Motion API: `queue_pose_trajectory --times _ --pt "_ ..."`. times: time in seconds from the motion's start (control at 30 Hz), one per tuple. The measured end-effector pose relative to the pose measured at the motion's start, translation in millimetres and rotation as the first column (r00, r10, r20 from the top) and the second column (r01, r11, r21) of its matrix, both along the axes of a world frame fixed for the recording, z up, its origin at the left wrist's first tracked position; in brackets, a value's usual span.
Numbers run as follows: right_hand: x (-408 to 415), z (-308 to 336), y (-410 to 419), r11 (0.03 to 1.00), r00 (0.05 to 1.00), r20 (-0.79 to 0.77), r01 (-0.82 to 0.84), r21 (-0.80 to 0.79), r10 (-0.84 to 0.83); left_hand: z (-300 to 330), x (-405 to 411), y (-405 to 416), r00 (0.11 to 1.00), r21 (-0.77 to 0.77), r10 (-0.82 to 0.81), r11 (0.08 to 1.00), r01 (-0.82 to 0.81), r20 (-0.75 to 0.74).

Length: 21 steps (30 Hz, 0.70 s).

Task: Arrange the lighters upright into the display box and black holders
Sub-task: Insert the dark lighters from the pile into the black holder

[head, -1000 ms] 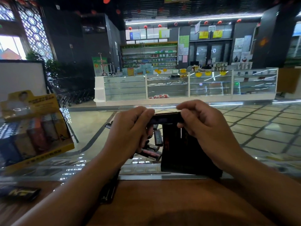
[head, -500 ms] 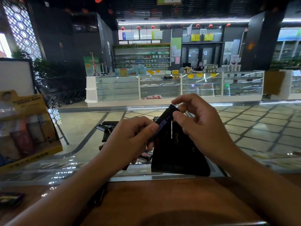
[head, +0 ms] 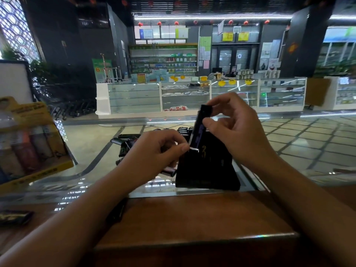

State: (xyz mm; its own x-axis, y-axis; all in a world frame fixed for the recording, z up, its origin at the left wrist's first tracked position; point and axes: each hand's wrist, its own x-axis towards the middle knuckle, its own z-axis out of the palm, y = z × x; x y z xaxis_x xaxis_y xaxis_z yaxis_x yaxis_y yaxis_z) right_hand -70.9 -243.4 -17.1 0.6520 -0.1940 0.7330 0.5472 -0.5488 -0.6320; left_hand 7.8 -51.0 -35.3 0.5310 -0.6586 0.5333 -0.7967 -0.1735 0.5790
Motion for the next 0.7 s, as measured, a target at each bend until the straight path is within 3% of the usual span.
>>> queue_pose_trajectory --times 0.13,0.3,0.4,0.7 --pt "-0.4 -0.5 -12.8 0.980 0.982 0.081 0.175 -0.094 -0.168 1.2 10.3 8.4 0.980 0.142 0.136 0.977 -0.156 0.145" --pt "-5.9 1.6 -20.8 0.921 0.943 0.123 0.329 -0.210 -0.309 -8.5 4.8 14.3 0.978 0.352 0.098 0.923 -0.159 0.185" --pt "-13.1 -2.4 -26.6 0.882 0.931 0.117 0.365 -0.298 -0.346 -12.1 -0.3 15.2 0.969 0.428 0.089 0.885 -0.183 0.229" --pt "-15.1 -21.8 -34.5 0.813 0.945 0.097 0.318 -0.487 -0.312 -13.9 0.4 13.0 0.954 0.465 0.077 0.860 -0.211 0.289"
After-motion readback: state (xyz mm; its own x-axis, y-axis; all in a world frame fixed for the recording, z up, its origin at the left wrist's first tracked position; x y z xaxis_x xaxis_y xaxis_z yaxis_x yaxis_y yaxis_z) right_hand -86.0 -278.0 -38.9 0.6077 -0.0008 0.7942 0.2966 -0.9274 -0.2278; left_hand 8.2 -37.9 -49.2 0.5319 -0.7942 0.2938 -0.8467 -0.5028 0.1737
